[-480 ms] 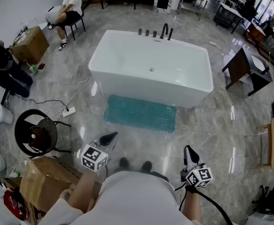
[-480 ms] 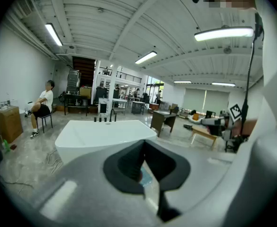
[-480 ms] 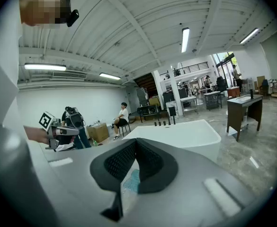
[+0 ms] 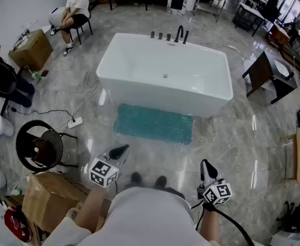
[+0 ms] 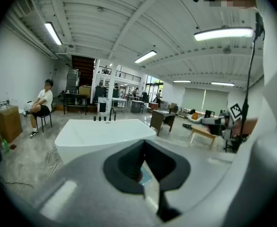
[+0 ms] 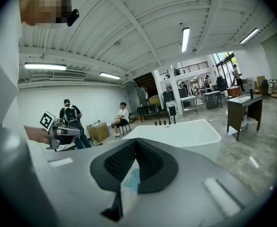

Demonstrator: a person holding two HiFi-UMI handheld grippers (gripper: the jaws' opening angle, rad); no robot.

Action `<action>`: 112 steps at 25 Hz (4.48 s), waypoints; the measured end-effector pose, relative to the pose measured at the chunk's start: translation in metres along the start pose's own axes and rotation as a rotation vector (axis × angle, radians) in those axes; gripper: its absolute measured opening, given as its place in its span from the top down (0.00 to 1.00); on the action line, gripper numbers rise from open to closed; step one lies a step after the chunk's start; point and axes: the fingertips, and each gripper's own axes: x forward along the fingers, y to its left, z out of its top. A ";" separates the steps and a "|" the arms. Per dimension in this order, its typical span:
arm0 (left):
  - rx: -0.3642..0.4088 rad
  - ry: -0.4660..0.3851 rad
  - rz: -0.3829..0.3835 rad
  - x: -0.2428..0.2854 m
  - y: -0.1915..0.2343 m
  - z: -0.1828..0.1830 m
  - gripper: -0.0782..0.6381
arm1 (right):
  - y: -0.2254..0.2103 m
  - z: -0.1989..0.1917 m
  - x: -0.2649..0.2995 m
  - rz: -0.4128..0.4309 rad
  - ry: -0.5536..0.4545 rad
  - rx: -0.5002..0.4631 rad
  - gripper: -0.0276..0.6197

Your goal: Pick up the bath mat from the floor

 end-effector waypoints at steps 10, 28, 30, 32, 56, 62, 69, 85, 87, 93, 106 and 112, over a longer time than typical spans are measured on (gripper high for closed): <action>-0.010 0.023 -0.009 -0.011 0.018 -0.013 0.89 | 0.019 -0.008 0.010 -0.017 0.014 0.003 0.95; 0.002 0.024 -0.037 -0.055 0.085 -0.033 0.89 | 0.076 -0.029 0.037 -0.062 0.022 0.043 0.95; 0.001 0.026 -0.032 -0.059 0.091 -0.034 0.89 | 0.083 -0.032 0.041 -0.054 0.028 0.045 0.95; -0.005 0.025 -0.028 -0.062 0.096 -0.035 0.89 | 0.088 -0.034 0.045 -0.049 0.033 0.041 0.95; -0.062 0.038 -0.054 0.023 0.130 -0.004 0.89 | 0.012 -0.006 0.149 0.029 0.079 0.060 0.95; -0.067 0.000 -0.047 0.066 0.144 0.019 0.89 | -0.024 0.004 0.193 0.076 0.113 0.042 0.95; -0.073 0.051 -0.007 0.126 0.157 0.035 0.89 | -0.084 0.021 0.240 0.098 0.153 0.050 0.95; -0.116 0.096 0.098 0.209 0.203 0.035 0.89 | -0.162 0.006 0.316 0.157 0.286 0.071 0.95; -0.117 0.110 0.094 0.213 0.208 0.033 0.89 | -0.162 0.004 0.322 0.157 0.292 0.073 0.95; -0.104 0.144 0.080 0.224 0.237 0.030 0.89 | -0.153 0.001 0.342 0.135 0.298 0.084 0.95; -0.101 0.190 -0.019 0.240 0.309 0.017 0.89 | -0.111 -0.011 0.389 0.032 0.301 0.067 0.95; -0.108 0.225 -0.032 0.254 0.340 -0.004 0.89 | -0.114 -0.034 0.405 -0.019 0.327 0.076 0.95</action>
